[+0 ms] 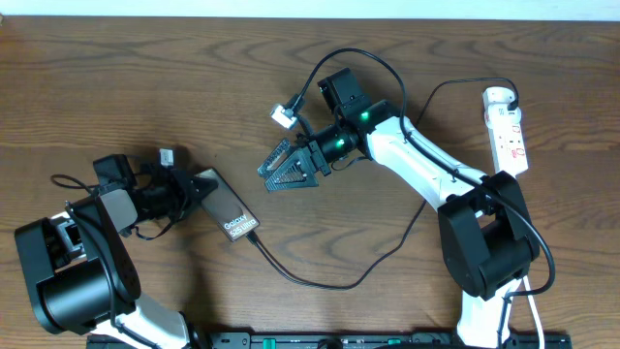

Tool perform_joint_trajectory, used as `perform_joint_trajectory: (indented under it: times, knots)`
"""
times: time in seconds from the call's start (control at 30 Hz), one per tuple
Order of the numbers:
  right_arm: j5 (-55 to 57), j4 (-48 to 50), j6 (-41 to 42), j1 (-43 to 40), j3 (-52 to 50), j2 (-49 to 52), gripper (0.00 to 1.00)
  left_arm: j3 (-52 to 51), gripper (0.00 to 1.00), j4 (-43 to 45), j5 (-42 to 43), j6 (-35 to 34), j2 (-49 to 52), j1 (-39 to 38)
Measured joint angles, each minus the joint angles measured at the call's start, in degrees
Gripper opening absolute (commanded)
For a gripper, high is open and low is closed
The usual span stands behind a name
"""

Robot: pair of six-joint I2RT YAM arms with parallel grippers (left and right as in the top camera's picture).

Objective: Plug charger to phone and switch on socket

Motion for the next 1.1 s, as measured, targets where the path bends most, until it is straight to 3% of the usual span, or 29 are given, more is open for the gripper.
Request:
perform_joint_trajectory:
  times: [0.5, 0.67, 0.83, 1.03, 1.1]
  knots:
    - [0.02, 0.00, 0.00, 0.00, 0.00, 0.00, 0.99, 0.09, 0.08, -5.33, -2.75, 1.25, 0.00, 0.00]
    - [0.02, 0.00, 0.00, 0.00, 0.00, 0.00, 0.99, -0.33, 0.21, -5.35, -3.39, 1.79, 0.00, 0.00]
    - [0.02, -0.02, 0.00, 0.00, 0.00, 0.00, 0.99, -0.55, 0.24, -5.75, -2.64, 2.25, -0.39, 0.04]
    - [0.02, 0.00, 0.00, 0.00, 0.00, 0.00, 0.99, -0.52, 0.45, -6.95, -1.60, 2.38, -0.76, 0.04]
    - [0.02, 0.00, 0.00, 0.00, 0.00, 0.00, 0.99, -0.48, 0.47, -8.26, -1.70, 2.36, -1.20, 0.04]
